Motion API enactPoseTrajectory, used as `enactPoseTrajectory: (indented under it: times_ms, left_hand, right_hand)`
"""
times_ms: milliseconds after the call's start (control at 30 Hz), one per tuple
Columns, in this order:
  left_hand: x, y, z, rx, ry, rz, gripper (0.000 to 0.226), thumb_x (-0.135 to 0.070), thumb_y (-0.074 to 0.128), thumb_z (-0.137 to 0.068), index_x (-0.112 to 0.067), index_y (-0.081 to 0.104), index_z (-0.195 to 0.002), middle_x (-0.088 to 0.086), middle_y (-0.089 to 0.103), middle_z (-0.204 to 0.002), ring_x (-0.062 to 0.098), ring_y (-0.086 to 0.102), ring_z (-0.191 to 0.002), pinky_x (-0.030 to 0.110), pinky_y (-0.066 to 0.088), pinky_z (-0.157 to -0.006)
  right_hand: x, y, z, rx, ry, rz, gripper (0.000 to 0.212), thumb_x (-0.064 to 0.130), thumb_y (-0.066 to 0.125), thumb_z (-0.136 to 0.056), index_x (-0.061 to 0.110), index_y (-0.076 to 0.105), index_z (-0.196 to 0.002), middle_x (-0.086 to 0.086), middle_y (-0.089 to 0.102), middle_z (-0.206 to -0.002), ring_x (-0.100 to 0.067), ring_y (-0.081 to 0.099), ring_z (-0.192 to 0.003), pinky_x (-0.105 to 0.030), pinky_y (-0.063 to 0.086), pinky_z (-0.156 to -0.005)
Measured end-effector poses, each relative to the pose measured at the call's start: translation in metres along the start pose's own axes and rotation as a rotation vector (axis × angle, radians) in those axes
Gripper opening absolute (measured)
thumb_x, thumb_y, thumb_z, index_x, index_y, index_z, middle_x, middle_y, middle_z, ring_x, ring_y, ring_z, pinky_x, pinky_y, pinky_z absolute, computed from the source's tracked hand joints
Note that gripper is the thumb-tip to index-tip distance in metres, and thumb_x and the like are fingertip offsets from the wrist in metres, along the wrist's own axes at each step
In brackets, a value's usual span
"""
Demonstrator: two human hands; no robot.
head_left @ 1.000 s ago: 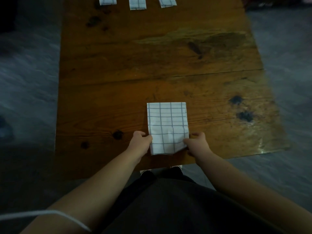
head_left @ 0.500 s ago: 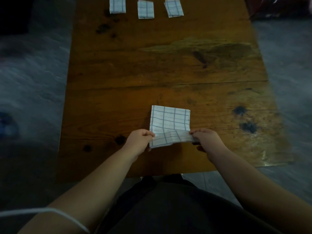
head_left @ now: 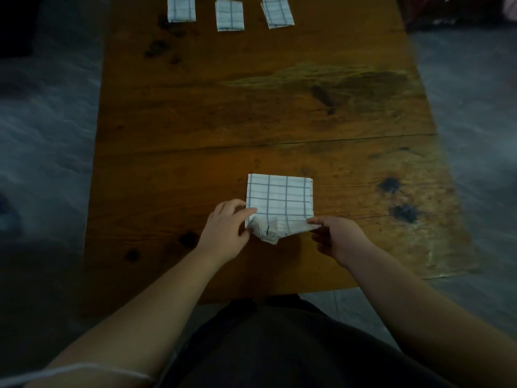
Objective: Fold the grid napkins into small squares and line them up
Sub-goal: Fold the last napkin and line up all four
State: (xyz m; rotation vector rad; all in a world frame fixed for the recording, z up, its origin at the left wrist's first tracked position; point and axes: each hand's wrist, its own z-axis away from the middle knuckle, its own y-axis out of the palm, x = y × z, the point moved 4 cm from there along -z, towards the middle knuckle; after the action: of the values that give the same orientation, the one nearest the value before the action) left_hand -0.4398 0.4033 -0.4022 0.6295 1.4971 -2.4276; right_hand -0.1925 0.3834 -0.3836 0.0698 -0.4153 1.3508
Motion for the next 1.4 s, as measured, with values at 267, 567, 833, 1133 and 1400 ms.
enactPoseTrajectory:
  times_ms: [267, 567, 833, 1133, 1400]
  left_hand:
    - [0.002, 0.007, -0.010, 0.034, -0.090, 0.308, 0.035, -0.023, 0.048, -0.105, -0.027, 0.057, -0.139, -0.005, 0.059, -0.138, 0.014, 0.053, -0.127, 0.039, 0.047, -0.108]
    - [0.000, 0.006, -0.012, 0.023, -0.117, 0.370, 0.035, -0.035, 0.036, -0.109, -0.026, 0.050, -0.139, -0.009, 0.065, -0.101, 0.009, 0.061, -0.082, 0.029, 0.053, -0.073]
    - [-0.011, 0.005, -0.032, -0.045, -0.252, 0.572, 0.044, -0.039, 0.044, -0.106, -0.025, 0.034, -0.147, -0.008, 0.054, -0.128, 0.010, 0.058, -0.105, 0.030, 0.050, -0.084]
    - [-0.013, 0.017, -0.016, -0.095, -0.204, 0.360, 0.069, -0.008, 0.060, -0.096, -0.027, 0.029, -0.154, -0.001, 0.026, -0.161, 0.019, 0.035, -0.145, 0.038, 0.033, -0.117]
    - [-0.040, 0.051, 0.007, 0.072, 0.151, -0.221, 0.062, -0.031, 0.038, -0.106, -0.020, 0.011, -0.161, 0.002, 0.007, -0.169, 0.018, -0.002, -0.156, 0.041, 0.004, -0.127]
  right_hand:
    - [-0.002, -0.008, -0.016, 0.008, -0.343, 0.239, 0.046, -0.006, 0.050, -0.095, 0.027, 0.063, -0.124, -0.001, 0.066, -0.110, -0.021, 0.067, -0.096, -0.034, 0.058, -0.079]
    - [0.000, -0.007, -0.046, -0.109, -0.672, 0.706, 0.048, 0.020, 0.072, -0.091, 0.026, 0.054, -0.135, 0.006, 0.058, -0.114, -0.015, 0.059, -0.103, -0.037, 0.053, -0.090]
    - [0.010, -0.003, -0.059, -0.135, -0.581, 0.674, 0.012, 0.031, 0.062, -0.099, 0.022, 0.062, -0.107, 0.006, 0.065, -0.096, -0.008, 0.061, -0.085, -0.024, 0.043, -0.061]
    - [0.003, -0.004, -0.040, -0.290, -0.737, 0.801, 0.026, 0.018, 0.059, -0.097, 0.019, 0.058, -0.123, 0.002, 0.056, -0.117, -0.017, 0.055, -0.111, -0.032, 0.050, -0.087]
    - [-0.052, 0.038, -0.023, -0.065, -1.107, 1.470, 0.063, 0.032, 0.035, -0.104, 0.021, 0.013, -0.162, -0.001, 0.009, -0.170, -0.018, -0.003, -0.156, -0.043, -0.003, -0.125]
